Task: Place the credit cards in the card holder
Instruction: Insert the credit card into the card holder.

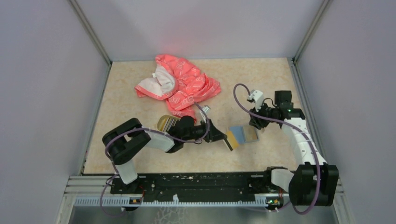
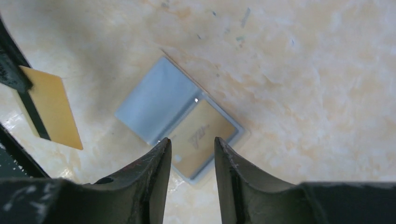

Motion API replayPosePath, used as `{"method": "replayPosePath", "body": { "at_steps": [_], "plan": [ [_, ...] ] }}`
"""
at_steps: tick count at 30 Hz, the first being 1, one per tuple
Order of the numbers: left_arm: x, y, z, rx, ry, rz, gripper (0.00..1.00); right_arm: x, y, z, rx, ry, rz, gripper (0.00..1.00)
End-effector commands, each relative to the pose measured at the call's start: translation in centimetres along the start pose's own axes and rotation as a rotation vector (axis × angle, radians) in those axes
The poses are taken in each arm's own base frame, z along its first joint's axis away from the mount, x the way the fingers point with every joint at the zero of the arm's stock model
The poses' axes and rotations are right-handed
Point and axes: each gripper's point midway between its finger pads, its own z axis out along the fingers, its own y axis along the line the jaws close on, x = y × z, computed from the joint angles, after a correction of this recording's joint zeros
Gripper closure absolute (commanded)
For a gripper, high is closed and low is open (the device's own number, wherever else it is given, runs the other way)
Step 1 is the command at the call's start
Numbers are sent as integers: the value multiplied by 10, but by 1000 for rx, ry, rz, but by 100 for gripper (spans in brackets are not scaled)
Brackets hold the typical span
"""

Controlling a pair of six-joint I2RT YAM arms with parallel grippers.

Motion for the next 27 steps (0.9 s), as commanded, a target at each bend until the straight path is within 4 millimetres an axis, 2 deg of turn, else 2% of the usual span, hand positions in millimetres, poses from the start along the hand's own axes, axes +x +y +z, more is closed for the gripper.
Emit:
{"method": "replayPosePath", "body": {
  "at_steps": [1,3,6,10,18,27],
  "plan": [
    [-30,-9,31,22,-128,-44,100,23,-40,-19,108,63,79,64],
    [-34,-5,45,22,-130,-62,100,40,-51,-19,118,67,143,67],
    [-28,10,62,-13,-92,-95,100,63,-60,-13,122,86,209,68],
    [-22,25,74,-62,-58,-117,100,84,-54,-4,84,104,252,68],
    [-19,43,84,-136,-7,-106,100,92,-53,-1,68,107,272,61],
    [-18,58,83,-166,16,-126,100,93,-55,0,65,112,278,61]
  ]
}}
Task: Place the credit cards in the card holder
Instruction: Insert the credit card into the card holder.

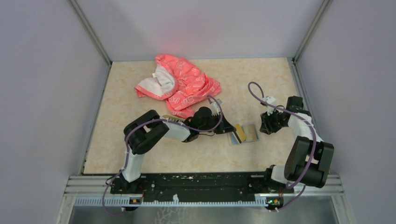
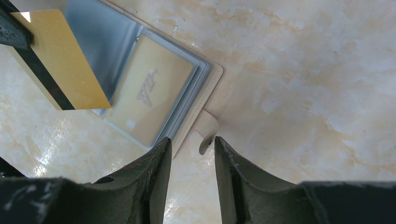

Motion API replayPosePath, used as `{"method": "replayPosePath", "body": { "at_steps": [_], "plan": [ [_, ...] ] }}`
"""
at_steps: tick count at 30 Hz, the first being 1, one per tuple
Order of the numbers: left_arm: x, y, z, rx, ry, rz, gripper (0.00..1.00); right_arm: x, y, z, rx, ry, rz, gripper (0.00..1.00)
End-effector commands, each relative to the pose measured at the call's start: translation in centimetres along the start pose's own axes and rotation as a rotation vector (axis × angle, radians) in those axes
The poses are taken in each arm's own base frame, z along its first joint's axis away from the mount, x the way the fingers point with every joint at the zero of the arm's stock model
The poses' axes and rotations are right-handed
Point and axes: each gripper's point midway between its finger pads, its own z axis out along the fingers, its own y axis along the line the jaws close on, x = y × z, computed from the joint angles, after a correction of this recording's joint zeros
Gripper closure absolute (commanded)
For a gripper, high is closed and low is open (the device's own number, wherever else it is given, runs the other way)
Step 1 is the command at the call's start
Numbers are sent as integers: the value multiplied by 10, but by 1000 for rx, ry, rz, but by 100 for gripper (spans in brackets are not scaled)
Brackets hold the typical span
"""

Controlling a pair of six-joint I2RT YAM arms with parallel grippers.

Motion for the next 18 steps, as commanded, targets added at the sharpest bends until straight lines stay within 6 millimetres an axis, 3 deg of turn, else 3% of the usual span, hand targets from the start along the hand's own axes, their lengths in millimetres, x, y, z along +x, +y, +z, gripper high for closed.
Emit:
{"method": "replayPosePath", "body": {
  "at_steps": [1,18],
  "plan": [
    [-1,11,3,-14,16,1,100,-11,-7,-2,4,-40,-25,61],
    [3,28,9,-34,47,-58,100,-6,-8,1,11,-25,-19,62]
  ]
}}
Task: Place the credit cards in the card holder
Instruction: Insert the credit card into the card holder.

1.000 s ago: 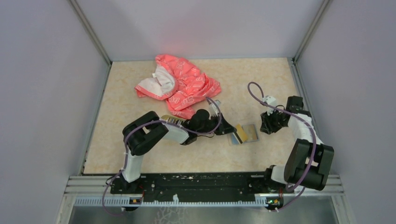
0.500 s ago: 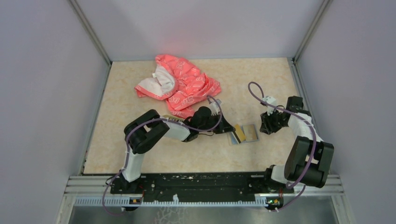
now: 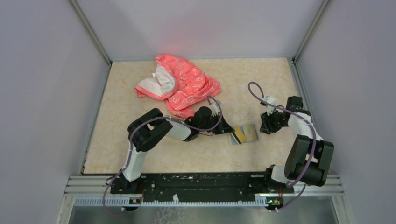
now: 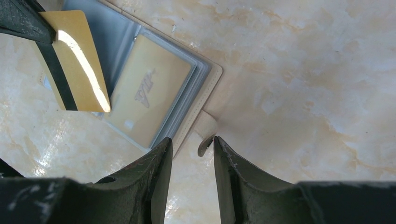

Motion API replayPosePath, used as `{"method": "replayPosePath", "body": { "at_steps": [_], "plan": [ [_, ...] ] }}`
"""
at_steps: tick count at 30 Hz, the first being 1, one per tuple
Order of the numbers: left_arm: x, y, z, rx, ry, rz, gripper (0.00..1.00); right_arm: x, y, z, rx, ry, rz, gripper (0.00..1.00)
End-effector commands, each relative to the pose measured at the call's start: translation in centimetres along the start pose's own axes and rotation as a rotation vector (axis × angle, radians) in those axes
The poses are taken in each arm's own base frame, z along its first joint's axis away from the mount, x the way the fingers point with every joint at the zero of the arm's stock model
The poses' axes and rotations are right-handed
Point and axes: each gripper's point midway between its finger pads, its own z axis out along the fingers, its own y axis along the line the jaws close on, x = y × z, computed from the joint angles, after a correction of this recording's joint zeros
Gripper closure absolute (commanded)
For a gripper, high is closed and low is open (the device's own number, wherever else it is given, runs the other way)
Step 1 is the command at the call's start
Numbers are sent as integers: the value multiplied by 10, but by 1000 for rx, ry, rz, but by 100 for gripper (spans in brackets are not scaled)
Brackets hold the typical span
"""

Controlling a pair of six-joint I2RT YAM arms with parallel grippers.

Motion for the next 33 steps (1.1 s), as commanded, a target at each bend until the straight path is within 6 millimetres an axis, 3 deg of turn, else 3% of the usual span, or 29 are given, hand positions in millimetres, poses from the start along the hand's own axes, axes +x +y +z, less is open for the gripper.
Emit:
{"method": "replayPosePath", "body": {
  "at_steps": [1,33],
  "plan": [
    [-5,3,4,-7,0,-10,100,-8,-7,-2,15,-33,-26,62],
    [9,24,28,-85,166,-62,100,-13,-4,-3,3,-58,-38,63]
  ]
}}
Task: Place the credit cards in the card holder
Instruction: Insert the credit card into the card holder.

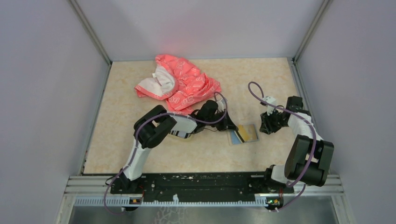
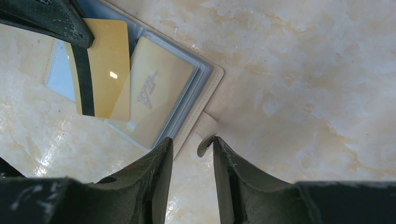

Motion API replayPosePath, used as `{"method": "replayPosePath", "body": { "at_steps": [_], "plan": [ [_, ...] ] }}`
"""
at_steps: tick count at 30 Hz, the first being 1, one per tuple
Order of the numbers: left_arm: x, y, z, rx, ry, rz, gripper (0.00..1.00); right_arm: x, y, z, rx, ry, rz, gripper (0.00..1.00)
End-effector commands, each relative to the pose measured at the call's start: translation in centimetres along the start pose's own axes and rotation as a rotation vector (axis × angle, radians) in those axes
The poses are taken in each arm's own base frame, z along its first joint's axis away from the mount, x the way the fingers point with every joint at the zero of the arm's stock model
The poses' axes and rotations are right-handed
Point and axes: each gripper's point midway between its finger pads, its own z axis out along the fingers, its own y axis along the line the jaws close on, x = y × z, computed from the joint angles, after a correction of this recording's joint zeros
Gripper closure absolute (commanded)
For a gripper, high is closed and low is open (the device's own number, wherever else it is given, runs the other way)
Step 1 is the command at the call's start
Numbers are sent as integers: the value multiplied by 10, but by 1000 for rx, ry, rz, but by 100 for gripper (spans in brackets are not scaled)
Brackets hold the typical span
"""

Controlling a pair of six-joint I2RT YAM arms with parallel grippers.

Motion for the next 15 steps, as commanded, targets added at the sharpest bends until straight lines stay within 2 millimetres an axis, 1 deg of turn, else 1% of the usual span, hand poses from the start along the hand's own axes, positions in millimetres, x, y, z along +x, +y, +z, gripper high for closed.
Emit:
{"method": "replayPosePath", "body": {
  "at_steps": [1,6,15],
  "plan": [
    [10,21,7,-55,52,-22,100,-12,-4,-3,9,-51,-38,63],
    [13,27,12,-68,82,-36,100,-12,-5,-3,11,-51,-41,63],
    [13,32,15,-80,124,-40,100,-13,-4,-2,6,-52,-41,63]
  ]
}}
